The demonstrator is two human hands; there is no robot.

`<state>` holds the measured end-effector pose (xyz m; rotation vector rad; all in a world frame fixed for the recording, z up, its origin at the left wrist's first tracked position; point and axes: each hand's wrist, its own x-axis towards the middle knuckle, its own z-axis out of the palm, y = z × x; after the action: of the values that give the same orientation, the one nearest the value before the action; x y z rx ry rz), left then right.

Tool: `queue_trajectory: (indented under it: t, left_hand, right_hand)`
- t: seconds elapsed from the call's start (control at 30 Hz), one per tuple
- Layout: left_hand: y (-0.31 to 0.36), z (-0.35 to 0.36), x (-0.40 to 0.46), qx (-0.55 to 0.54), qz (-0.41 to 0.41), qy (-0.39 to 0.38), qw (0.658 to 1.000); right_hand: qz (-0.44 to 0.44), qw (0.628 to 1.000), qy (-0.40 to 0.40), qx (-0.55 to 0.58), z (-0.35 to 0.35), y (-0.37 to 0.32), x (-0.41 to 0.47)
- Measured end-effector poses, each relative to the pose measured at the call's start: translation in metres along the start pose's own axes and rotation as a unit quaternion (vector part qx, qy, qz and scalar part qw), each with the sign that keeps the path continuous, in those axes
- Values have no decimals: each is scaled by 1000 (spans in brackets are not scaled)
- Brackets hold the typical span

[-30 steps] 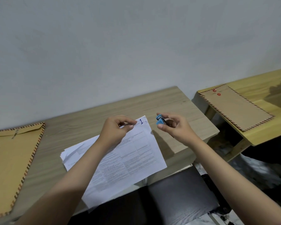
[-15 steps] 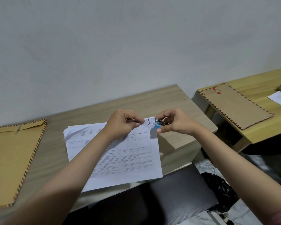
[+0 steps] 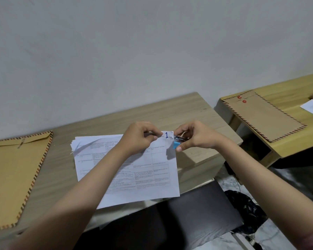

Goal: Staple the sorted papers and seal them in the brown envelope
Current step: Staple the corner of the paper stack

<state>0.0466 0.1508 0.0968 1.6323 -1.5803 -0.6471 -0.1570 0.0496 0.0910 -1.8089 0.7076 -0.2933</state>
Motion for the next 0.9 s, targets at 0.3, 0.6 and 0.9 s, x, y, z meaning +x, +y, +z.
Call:
queue_trajectory:
  t: [0.3,0.6,0.9]
  left_hand:
    - [-1,6,6,16,7,-15,1000]
    - [-10,0,11,7,1,-19,1000]
    - [-13,-2,18,-8,6,-22,1000]
  right_hand:
    - [-9,1000,-2,-7,4,1,9]
    - [-10,1000,22,3,-4,2,24]
    - [-20,1000,7,-14,-6,0,36]
